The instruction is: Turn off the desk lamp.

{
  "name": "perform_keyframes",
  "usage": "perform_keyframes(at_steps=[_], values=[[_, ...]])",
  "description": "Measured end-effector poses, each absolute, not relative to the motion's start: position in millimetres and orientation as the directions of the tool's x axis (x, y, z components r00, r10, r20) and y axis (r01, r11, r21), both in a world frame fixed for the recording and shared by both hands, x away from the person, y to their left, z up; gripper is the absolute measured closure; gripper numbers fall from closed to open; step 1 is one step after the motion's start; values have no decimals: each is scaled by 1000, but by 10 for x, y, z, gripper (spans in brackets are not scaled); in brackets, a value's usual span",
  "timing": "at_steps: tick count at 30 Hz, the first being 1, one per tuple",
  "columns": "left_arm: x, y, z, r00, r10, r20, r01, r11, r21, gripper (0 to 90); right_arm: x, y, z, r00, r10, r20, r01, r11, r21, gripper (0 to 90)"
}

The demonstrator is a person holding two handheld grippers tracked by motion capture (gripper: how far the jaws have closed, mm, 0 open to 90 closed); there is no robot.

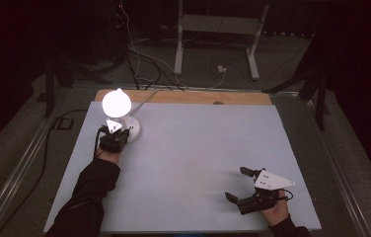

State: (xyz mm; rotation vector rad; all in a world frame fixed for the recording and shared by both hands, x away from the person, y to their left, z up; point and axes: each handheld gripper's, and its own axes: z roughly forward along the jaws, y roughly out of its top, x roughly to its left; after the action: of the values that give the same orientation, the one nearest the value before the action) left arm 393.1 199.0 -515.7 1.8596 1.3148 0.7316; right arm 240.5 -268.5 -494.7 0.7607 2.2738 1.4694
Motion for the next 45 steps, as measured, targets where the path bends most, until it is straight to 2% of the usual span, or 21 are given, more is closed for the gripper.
perform_keyframes(at_steps=[7, 14, 16, 21, 23, 25, 27, 34, 39, 45], values=[[3924, 2008, -5147, 316, 949, 21, 528, -194, 827, 900, 2406, -2684, -4948, -805, 594, 14, 256, 326, 910, 0], [3842, 1997, -4945, 329, 944, -14, 507, -164, 846, 900, 2409, -2703, -4943, -803, 596, 16, 255, 320, 913, 0], [3812, 2005, -4904, 325, 946, -17, 513, -161, 843, 849, 2404, -2702, -4938, -803, 596, 14, 253, 319, 914, 0], [3722, 2046, -4821, 344, 938, -54, 514, -140, 846, 788, 2403, -2708, -4935, -801, 599, 16, 255, 317, 914, 0], [3691, 2056, -4775, 344, 937, -62, 515, -133, 847, 705, 2405, -2710, -4935, -800, 599, 14, 253, 317, 914, 0], [3664, 2056, -4732, 355, 932, -74, 516, -129, 847, 665, 2403, -2712, -4936, -800, 600, 14, 255, 318, 913, 0], [3642, 2044, -4698, 366, 927, -84, 521, -129, 844, 576, 2402, -2713, -4935, -800, 600, 14, 254, 318, 914, 0], [3551, 1990, -4648, 415, 905, -96, 524, -152, 838, 381, 2410, -2711, -4933, -800, 600, 14, 254, 318, 914, 0], [3468, 2001, -4629, 469, 876, -114, 528, -174, 831, 182, 2405, -2706, -4935, -801, 598, 14, 255, 320, 913, 0], [3309, 2019, -4608, 536, 834, -132, 519, -203, 830, 32, 2409, -2710, -4933, -802, 598, 17, 255, 316, 914, 0]])
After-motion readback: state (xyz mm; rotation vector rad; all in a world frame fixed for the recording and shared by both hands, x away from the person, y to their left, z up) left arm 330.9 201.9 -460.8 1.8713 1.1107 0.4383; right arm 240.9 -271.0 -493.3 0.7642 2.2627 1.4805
